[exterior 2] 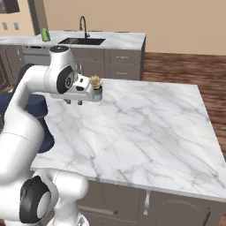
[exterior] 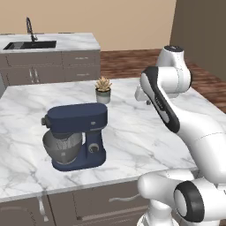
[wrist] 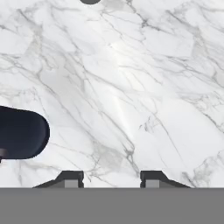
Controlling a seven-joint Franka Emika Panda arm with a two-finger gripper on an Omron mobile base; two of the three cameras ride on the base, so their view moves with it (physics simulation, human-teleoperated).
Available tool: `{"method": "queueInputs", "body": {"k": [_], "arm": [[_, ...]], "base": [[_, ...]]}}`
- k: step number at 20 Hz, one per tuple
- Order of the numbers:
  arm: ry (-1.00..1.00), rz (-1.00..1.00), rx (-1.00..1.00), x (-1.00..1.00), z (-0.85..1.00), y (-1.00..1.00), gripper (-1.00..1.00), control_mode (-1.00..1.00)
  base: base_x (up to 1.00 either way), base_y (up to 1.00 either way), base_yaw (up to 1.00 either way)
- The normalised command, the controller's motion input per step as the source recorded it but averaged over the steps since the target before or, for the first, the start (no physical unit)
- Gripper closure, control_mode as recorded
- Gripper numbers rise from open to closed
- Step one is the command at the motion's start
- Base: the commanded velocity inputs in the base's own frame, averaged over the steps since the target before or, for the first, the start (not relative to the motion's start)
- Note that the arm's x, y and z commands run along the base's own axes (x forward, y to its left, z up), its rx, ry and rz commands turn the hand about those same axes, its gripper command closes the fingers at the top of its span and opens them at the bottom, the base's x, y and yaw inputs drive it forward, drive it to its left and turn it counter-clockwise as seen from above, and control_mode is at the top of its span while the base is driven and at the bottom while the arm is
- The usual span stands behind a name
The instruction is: Navigate to the fridge.
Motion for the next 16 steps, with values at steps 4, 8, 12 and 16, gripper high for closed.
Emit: {"method": "queueInputs", "body": {"k": [4,8,12,16], "arm": [[-0.02,0.0,0.0,-0.38,0.01,0.0,-1.0,-1.0],[-0.07,0.04,0.01,-0.97,0.07,0.0,-1.0,-1.0],[-0.11,0.06,0.0,-0.97,0.13,0.07,-1.0,-1.0],[-0.06,0.05,0.0,-0.43,0.09,0.16,-1.0,-1.0]], "base": [[0.0,0.0,0.0],[0.0,0.0,0.0],[0.0,0.0,0.0],[0.0,0.0,0.0]]}}
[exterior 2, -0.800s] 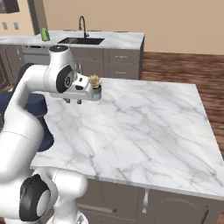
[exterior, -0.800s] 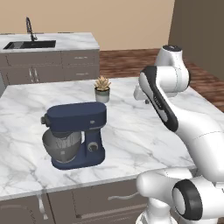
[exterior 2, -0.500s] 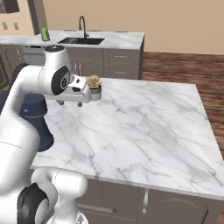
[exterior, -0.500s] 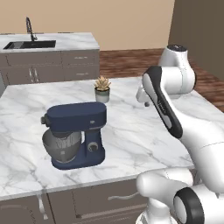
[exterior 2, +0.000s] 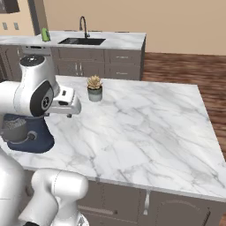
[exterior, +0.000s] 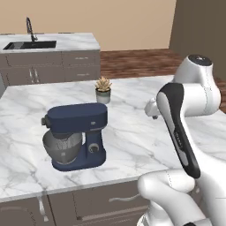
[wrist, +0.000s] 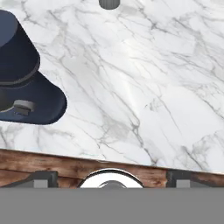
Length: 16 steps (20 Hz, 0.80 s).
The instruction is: Navigate to the fridge.
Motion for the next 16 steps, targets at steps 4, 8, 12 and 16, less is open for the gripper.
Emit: {"method": "queueInputs", "body": {"k": [4,8,12,16], "arm": [[0.0,0.0,0.0,-0.07,0.0,0.0,-1.0,1.0],[0.0,0.0,0.0,0.0,0.0,0.0,-1.0,1.0],[0.0,0.0,0.0,0.0,0.0,0.0,-1.0,1.0],[0.0,0.0,0.0,0.0,0.0,0.0,-1.0,1.0]], "base": [[-0.17,0.05,0.02],[-0.75,0.89,0.41],[-0.72,1.0,0.44],[-0.63,1.0,0.41]]}}
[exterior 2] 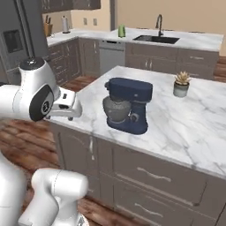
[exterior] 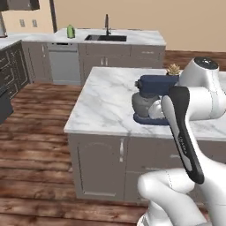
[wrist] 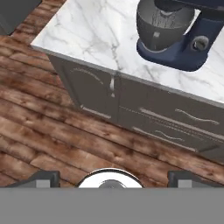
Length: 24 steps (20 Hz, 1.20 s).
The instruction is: Navigate to the fridge.
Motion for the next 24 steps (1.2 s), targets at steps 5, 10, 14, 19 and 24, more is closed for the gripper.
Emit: {"method": "queueInputs", "body": {"k": [5,10,14,19,24], "arm": [[0.0,0.0,0.0,0.0,0.0,0.0,-1.0,1.0],[0.0,0.0,0.0,0.0,0.0,0.0,-1.0,1.0],[0.0,0.0,0.0,0.0,0.0,0.0,-1.0,1.0],[0.0,0.0,0.0,0.0,0.0,0.0,-1.0,1.0],[0.0,0.0,0.0,0.0,0.0,0.0,-1.0,1.0]], "base": [[-0.16,1.0,0.42],[0.2,1.0,0.14],[0.28,0.68,0.0],[0.47,0.71,0.02],[0.9,0.64,0.04]]}}
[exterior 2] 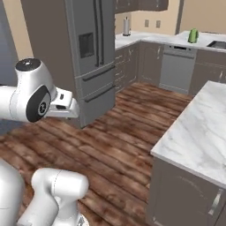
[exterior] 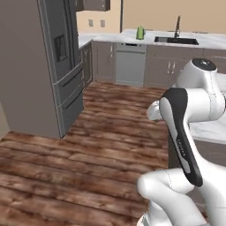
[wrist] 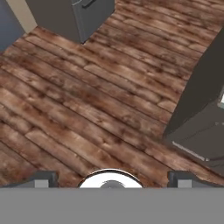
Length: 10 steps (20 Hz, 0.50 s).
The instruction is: Navigate to the fridge.
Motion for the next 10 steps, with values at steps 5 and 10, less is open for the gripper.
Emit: {"method": "queueInputs", "body": {"k": [5,10], "arm": [[0.0,0.0,0.0,0.0,0.0,0.0,-1.0,1.0],[0.0,0.0,0.0,0.0,0.0,0.0,-1.0,1.0]], "base": [[1.0,0.24,0.08],[1.0,0.05,0.08]]}}
